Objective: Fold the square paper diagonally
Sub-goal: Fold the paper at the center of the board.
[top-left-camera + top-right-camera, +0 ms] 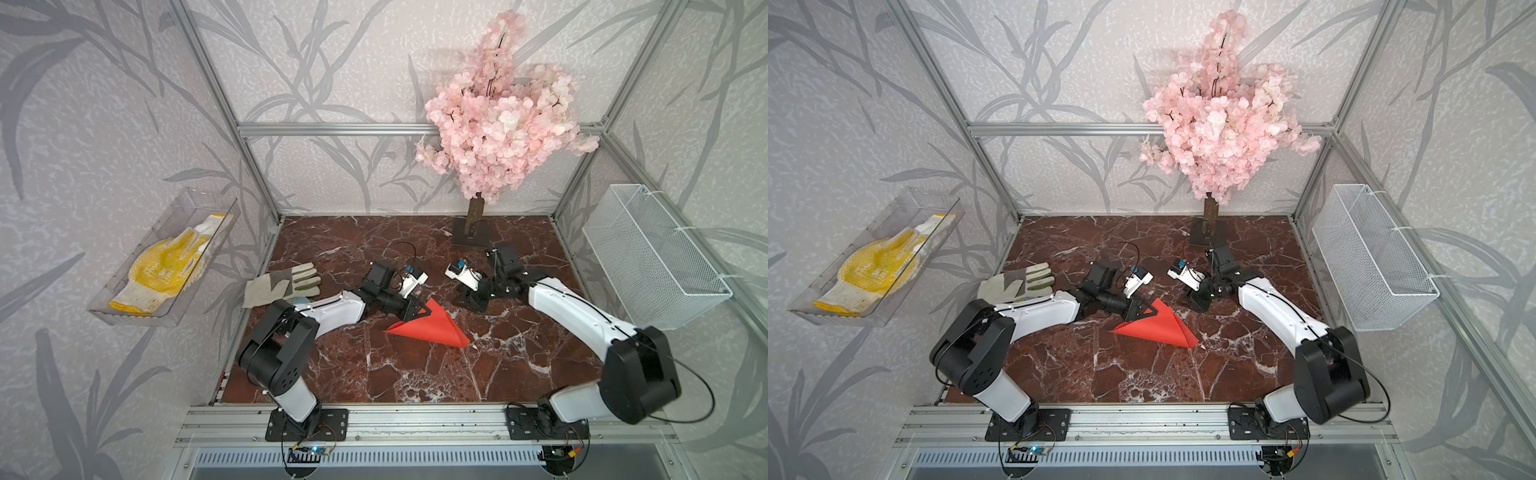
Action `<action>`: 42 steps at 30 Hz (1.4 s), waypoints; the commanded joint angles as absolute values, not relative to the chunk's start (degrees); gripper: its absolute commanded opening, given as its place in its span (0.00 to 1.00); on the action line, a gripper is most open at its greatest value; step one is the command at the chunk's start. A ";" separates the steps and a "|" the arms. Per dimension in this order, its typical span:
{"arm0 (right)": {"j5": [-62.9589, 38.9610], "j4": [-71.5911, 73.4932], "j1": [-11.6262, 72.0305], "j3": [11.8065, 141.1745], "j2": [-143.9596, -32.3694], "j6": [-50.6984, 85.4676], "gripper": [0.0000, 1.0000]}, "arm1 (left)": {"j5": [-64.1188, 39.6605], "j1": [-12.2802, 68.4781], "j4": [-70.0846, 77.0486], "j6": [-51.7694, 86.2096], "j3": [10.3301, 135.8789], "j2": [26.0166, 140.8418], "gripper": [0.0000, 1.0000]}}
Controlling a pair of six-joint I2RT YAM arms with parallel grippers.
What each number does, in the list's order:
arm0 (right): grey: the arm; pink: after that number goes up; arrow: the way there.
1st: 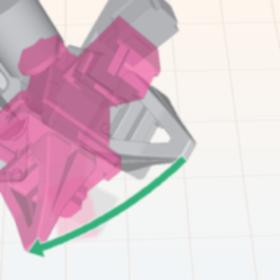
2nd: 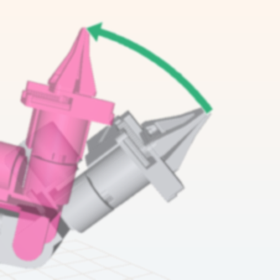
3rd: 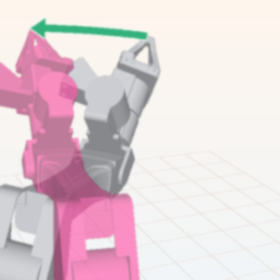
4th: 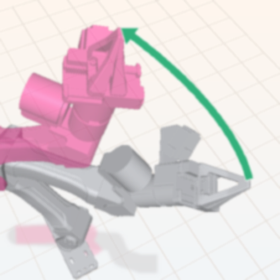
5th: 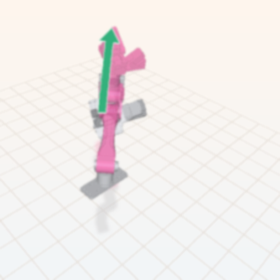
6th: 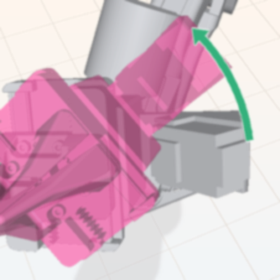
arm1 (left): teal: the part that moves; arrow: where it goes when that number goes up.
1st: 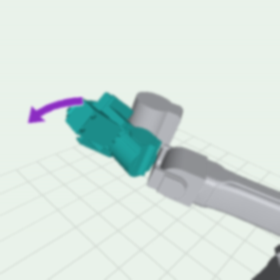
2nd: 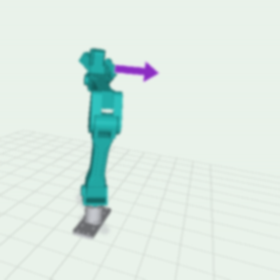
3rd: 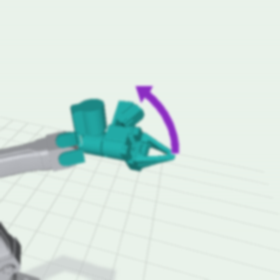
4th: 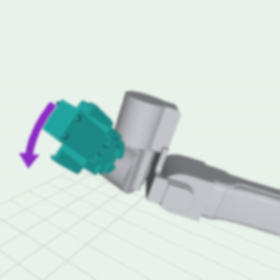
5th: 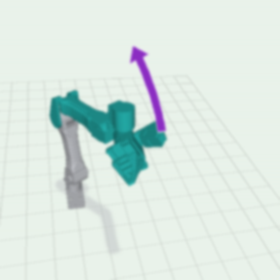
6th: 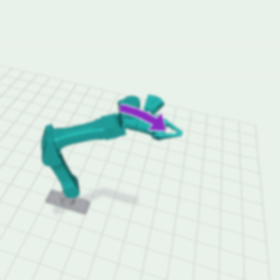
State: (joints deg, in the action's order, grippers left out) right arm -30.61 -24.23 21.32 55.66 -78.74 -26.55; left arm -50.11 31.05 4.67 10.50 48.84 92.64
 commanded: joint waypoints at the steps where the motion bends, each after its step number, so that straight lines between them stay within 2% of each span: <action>1: -36.29 -4.76 19.80 46.86 -70.46 -5.40 0.64 | -47.48 29.52 9.64 10.16 45.53 88.71 0.00; 6: -44.96 19.80 18.37 32.55 -64.79 19.27 0.77 | -48.57 27.34 13.10 10.31 41.67 85.50 0.00; 8: -47.85 19.70 18.37 31.70 -66.45 23.57 0.79 | -49.43 27.22 14.32 10.94 41.59 85.89 0.00; 11: -50.30 13.70 18.37 33.19 -71.73 23.07 0.79 | -51.00 27.10 14.71 11.79 42.49 87.37 0.00; 15: -56.54 15.51 18.46 35.00 -80.98 23.64 0.78 | -51.67 27.10 13.85 11.55 43.26 88.42 0.00; 21: -60.45 21.02 19.26 35.92 -88.27 26.85 0.66 | -52.03 27.07 13.84 12.02 43.75 89.19 0.00; 34: -59.15 13.34 21.97 36.90 -90.67 22.32 0.50 | -52.15 27.07 13.63 11.96 44.25 89.80 0.00; 42: -56.84 7.98 22.23 38.47 -89.28 18.80 0.24 | -52.22 27.07 12.84 11.91 44.54 90.00 0.00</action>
State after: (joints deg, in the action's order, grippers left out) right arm -58.00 11.51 22.09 36.75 -90.56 21.50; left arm -51.16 27.20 12.84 12.08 43.05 89.30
